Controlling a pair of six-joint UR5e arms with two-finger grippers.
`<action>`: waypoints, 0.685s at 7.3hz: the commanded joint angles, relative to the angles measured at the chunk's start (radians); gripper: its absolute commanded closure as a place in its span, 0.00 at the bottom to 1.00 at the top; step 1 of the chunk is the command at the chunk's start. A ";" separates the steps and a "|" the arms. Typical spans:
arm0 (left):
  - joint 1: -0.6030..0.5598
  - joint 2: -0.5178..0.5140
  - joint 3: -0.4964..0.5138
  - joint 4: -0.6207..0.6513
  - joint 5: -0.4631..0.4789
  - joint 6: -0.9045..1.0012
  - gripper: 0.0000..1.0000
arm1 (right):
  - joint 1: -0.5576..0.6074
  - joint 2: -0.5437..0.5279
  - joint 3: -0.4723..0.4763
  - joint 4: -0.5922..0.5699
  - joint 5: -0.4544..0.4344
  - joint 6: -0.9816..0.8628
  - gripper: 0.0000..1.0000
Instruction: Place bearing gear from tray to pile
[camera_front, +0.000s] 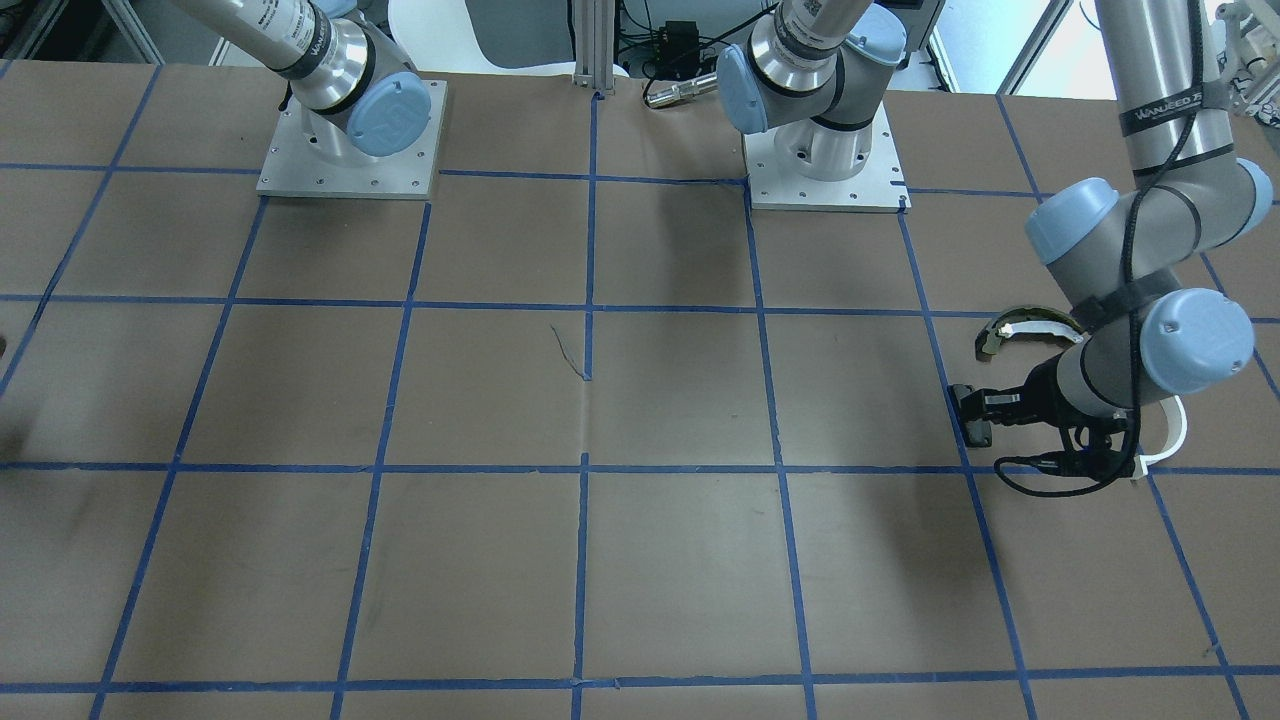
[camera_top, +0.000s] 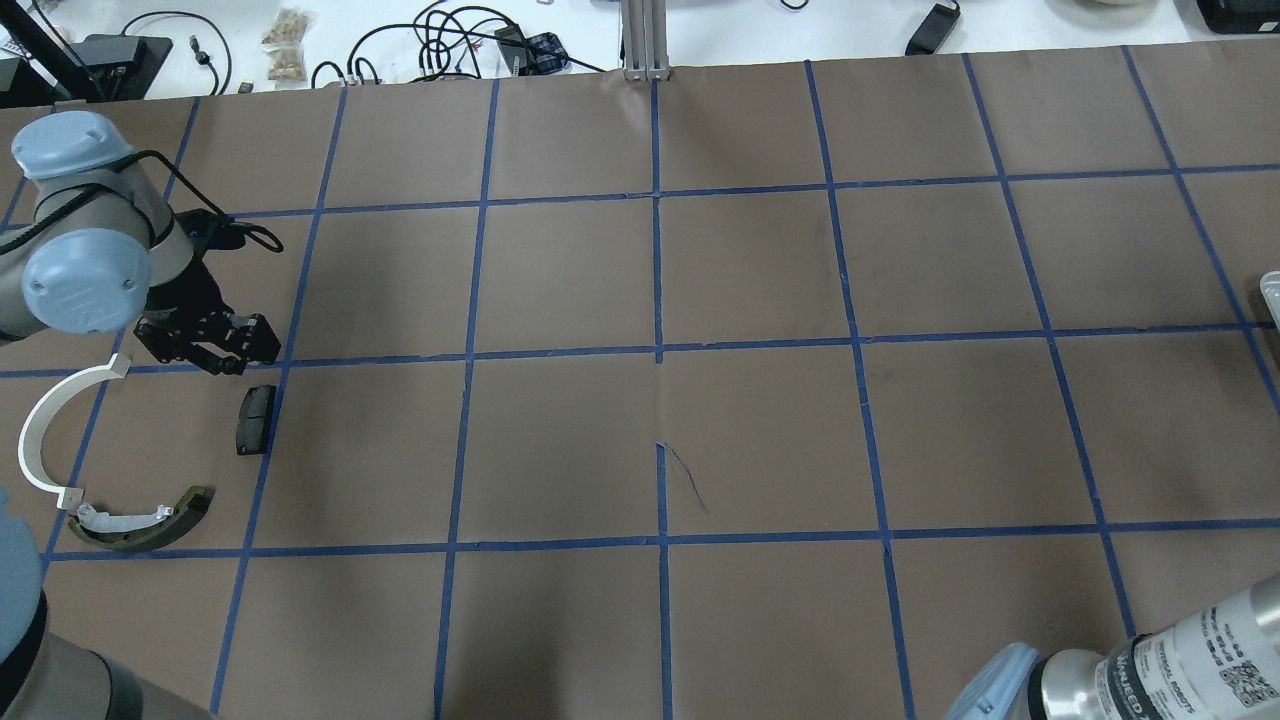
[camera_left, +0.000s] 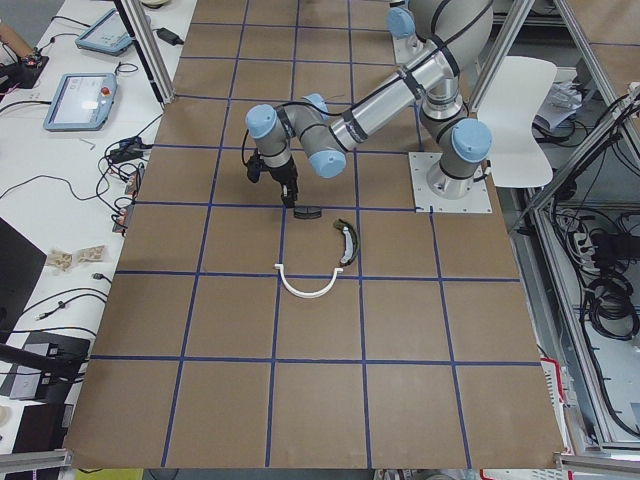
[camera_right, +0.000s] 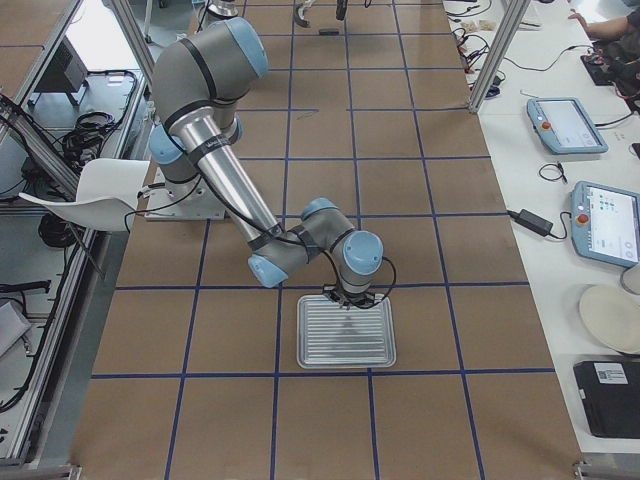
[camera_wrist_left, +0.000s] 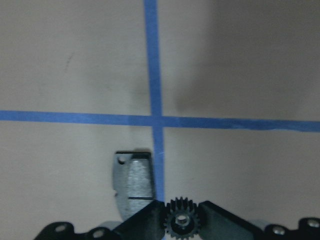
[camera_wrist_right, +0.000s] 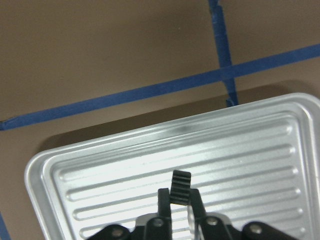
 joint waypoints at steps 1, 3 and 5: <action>0.076 -0.037 -0.005 0.035 -0.004 0.130 1.00 | 0.082 -0.074 -0.013 0.133 0.025 0.225 1.00; 0.076 -0.078 -0.005 0.075 0.004 0.138 0.99 | 0.273 -0.141 0.001 0.229 0.029 0.565 1.00; 0.076 -0.086 0.012 0.070 0.007 0.144 0.00 | 0.503 -0.190 0.002 0.304 0.108 1.001 1.00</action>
